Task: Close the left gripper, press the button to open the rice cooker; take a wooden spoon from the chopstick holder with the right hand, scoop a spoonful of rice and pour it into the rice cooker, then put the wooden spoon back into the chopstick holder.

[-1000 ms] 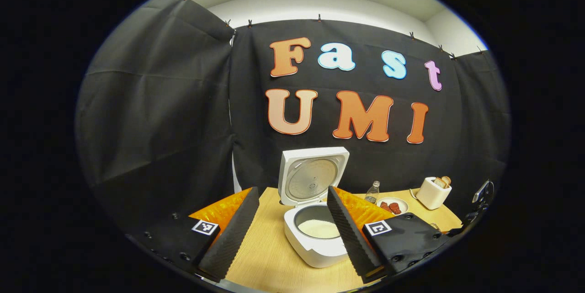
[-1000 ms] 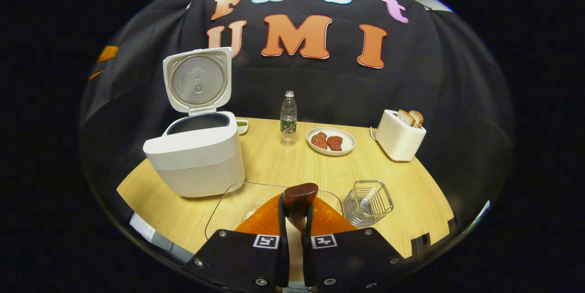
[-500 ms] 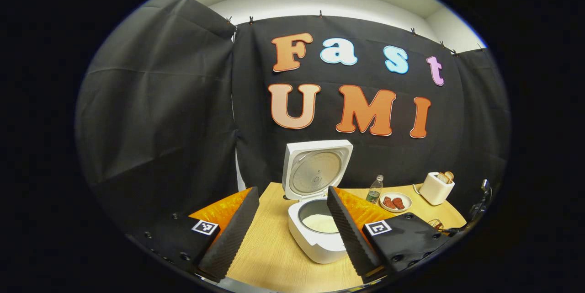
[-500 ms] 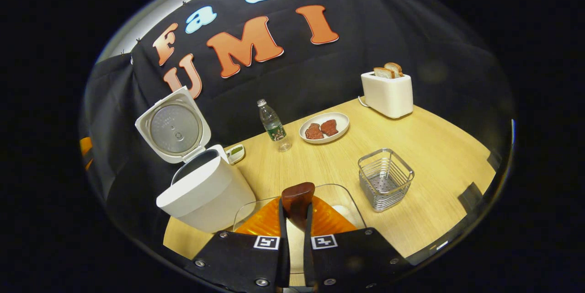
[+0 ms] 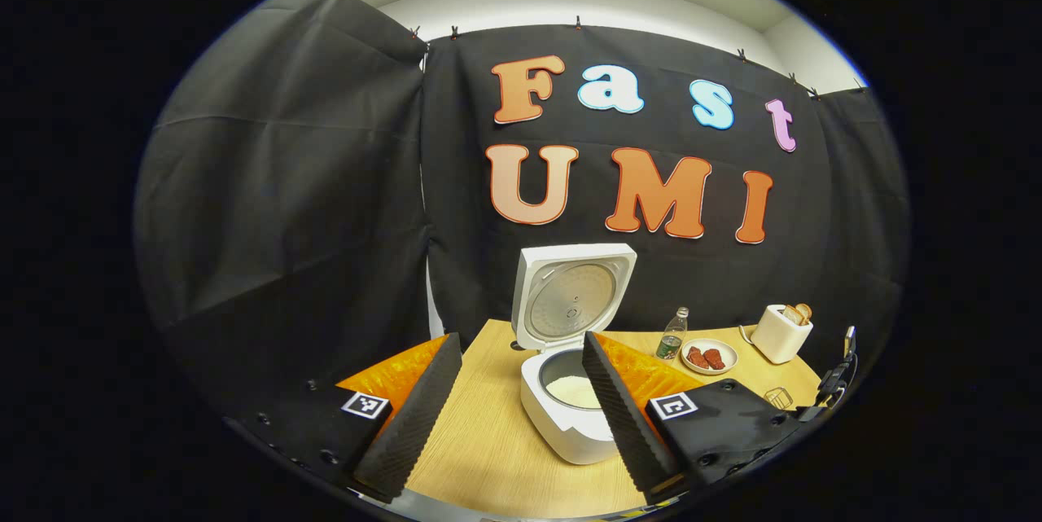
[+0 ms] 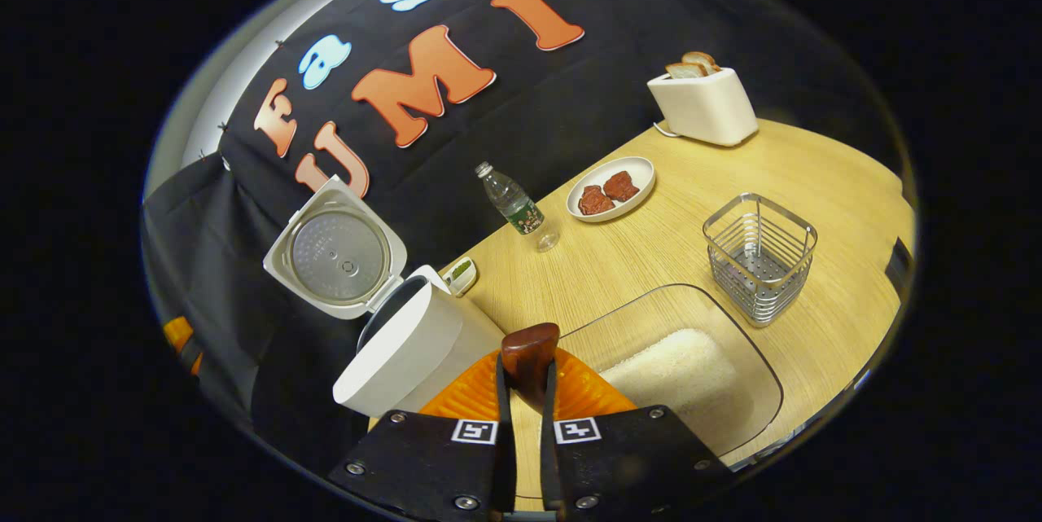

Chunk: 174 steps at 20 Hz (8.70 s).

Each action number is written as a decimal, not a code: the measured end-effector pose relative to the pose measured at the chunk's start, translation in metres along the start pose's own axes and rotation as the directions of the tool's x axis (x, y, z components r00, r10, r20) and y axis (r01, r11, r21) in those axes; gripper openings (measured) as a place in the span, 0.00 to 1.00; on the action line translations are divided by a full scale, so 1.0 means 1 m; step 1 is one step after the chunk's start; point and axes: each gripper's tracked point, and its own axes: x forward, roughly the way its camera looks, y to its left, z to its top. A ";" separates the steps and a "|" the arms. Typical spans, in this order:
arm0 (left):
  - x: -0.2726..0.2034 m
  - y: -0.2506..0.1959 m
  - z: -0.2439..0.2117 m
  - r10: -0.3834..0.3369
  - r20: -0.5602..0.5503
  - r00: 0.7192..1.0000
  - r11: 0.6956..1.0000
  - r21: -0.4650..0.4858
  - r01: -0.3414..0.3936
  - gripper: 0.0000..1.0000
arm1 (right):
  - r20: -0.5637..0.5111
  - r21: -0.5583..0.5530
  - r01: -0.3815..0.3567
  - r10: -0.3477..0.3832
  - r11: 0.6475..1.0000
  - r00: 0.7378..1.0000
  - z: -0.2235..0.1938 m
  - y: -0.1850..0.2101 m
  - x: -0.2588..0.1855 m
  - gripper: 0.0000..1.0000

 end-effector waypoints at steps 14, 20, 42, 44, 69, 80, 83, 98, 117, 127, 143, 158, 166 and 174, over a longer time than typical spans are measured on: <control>0.000 -0.014 0.019 -0.019 0.036 0.999 1.000 0.025 0.018 1.00 | 0.017 0.439 -0.039 0.035 0.898 0.999 0.041 -0.047 -0.012 0.11; 0.003 -0.016 0.018 -0.024 0.036 0.999 1.000 0.016 0.024 1.00 | 0.046 0.545 -0.055 0.036 0.837 0.998 0.068 -0.047 -0.026 0.11; 0.011 0.001 0.020 -0.015 0.045 0.999 0.999 -0.037 0.016 1.00 | 0.119 0.597 -0.216 0.181 0.773 0.976 0.162 0.079 -0.021 0.11; 0.013 0.002 0.020 -0.020 0.041 0.999 0.999 -0.045 0.022 1.00 | 0.111 0.595 -0.221 0.193 0.773 0.975 0.163 0.094 -0.012 0.11; 0.023 0.029 0.001 -0.054 -0.018 0.998 0.996 -0.070 0.053 1.00 | 0.170 0.245 -0.290 0.254 0.925 0.952 0.171 0.257 0.070 0.11; 0.024 0.048 -0.010 -0.021 -0.024 1.000 0.996 -0.086 0.019 1.00 | 0.197 0.076 -0.276 0.257 0.958 0.946 0.168 0.277 0.076 0.11; 0.027 0.049 -0.011 -0.017 -0.024 1.000 0.996 -0.086 0.014 1.00 | 0.208 0.073 -0.281 0.260 0.957 0.943 0.169 0.280 0.077 0.11; 0.032 0.057 -0.014 -0.002 -0.024 1.000 0.996 -0.093 -0.001 1.00 | 0.233 -0.186 -0.260 0.299 0.948 0.925 0.164 0.303 0.077 0.11; 0.028 0.063 -0.020 0.014 -0.029 0.999 0.996 -0.092 -0.017 1.00 | 0.176 -0.513 -0.275 0.413 0.813 0.893 0.135 0.338 0.060 0.11; 0.023 0.066 -0.022 0.022 -0.032 0.999 0.996 -0.090 -0.025 1.00 | 0.130 -0.623 -0.273 0.442 0.733 0.887 0.115 0.343 0.054 0.11; 0.019 0.051 -0.020 0.003 -0.030 1.000 0.995 -0.101 -0.006 1.00 | 0.164 -0.659 -0.201 0.400 0.725 0.902 0.142 0.289 0.033 0.06; 0.041 0.002 -0.001 -0.065 0.000 0.998 0.995 -0.080 0.065 1.00 | 0.317 -0.546 0.007 0.199 0.838 0.927 0.220 0.129 -0.016 0.11; 0.053 -0.017 0.010 -0.076 0.013 0.997 0.995 -0.068 0.076 1.00 | 0.352 -0.451 0.124 0.048 0.884 0.935 0.231 0.026 -0.045 0.11; 0.051 -0.031 0.023 -0.073 0.029 0.997 0.995 -0.066 0.075 1.00 | 0.329 -0.371 0.198 -0.070 0.907 0.942 0.218 -0.056 -0.038 0.11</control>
